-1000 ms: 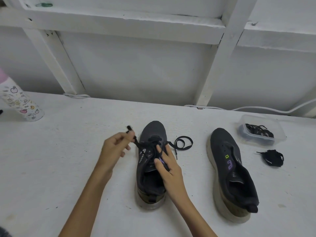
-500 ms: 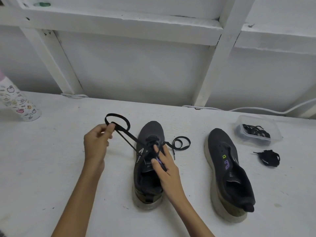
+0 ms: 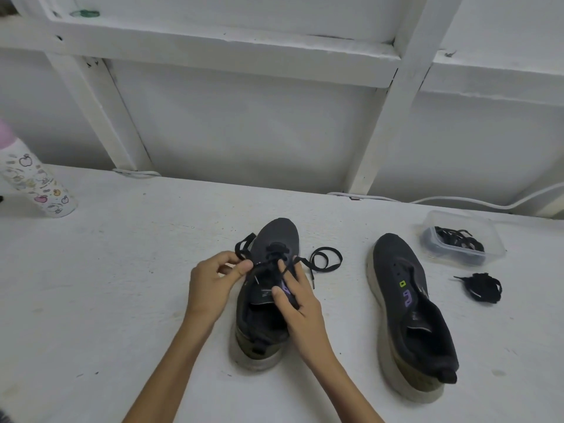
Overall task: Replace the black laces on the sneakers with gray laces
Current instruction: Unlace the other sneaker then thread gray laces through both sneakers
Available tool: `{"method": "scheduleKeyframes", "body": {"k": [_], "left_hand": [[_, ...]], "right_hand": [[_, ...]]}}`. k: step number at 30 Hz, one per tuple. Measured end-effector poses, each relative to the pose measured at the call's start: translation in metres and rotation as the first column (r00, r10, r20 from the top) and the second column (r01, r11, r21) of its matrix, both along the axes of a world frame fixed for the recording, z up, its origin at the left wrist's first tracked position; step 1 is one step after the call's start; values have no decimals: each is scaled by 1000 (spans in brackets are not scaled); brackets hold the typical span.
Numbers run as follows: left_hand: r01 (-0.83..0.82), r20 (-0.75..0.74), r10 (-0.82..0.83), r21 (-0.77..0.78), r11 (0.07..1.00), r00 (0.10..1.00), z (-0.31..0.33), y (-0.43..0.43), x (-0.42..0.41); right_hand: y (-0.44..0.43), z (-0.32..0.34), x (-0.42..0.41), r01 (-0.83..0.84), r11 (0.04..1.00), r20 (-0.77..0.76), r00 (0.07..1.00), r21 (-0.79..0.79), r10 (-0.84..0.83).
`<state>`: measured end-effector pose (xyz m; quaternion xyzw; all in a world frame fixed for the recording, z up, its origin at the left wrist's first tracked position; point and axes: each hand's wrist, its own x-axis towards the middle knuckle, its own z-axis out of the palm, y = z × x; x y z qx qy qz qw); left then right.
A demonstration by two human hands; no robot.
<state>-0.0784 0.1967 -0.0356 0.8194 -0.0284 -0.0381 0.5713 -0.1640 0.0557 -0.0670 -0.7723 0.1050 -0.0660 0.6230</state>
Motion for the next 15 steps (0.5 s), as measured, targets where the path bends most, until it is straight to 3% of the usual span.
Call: {"method": "scheduleKeyframes", "body": {"k": [8,10,15], "left_hand": [[-99,-158,54,-288,953,986,-13,-4,-17],[-118,-185,65,-293,949,981,-15,2,-20],[46,-192,-98,-261,964,977,-12,7,-21]], "right_hand": [[4,-5,1,19,999,-20,1000,-28,-20],[2,-6,2,3,999,8,1000,-37,-3],[-5,5,12,42,970,102,995,-241,-18]]}}
